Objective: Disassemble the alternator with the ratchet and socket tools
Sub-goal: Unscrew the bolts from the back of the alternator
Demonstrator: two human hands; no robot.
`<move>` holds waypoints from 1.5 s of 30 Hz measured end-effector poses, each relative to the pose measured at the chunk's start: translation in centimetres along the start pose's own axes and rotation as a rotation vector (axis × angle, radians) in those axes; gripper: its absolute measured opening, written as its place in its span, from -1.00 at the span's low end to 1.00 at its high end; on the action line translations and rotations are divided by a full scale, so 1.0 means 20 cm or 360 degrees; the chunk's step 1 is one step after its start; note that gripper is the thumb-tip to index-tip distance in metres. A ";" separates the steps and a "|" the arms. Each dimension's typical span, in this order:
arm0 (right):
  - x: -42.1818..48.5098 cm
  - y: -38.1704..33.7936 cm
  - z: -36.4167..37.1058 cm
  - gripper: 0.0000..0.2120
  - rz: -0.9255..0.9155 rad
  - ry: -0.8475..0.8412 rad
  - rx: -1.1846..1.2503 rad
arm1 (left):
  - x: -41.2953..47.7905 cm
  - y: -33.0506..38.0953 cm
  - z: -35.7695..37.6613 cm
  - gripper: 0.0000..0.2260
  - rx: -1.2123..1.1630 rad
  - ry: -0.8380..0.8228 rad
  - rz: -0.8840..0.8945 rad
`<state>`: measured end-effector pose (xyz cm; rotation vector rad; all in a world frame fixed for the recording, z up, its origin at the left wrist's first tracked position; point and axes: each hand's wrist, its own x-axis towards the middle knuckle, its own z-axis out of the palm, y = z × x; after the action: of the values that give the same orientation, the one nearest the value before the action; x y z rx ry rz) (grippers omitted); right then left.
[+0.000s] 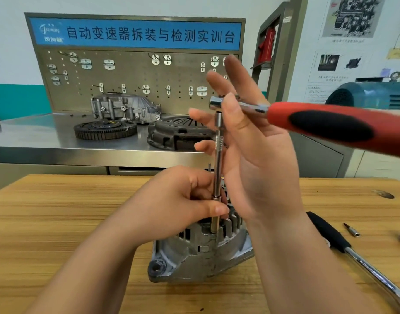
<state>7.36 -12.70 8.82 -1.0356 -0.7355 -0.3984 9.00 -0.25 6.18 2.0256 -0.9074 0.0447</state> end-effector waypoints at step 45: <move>-0.01 0.00 0.01 -0.78 -0.0075 0.0133 -0.0026 | 0.00 0.01 0.01 -0.87 0.0031 0.0070 -0.0043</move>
<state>7.19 -12.51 8.84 -1.0125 -0.6839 -0.4864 8.75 -0.36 6.25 2.0464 -0.8549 0.0833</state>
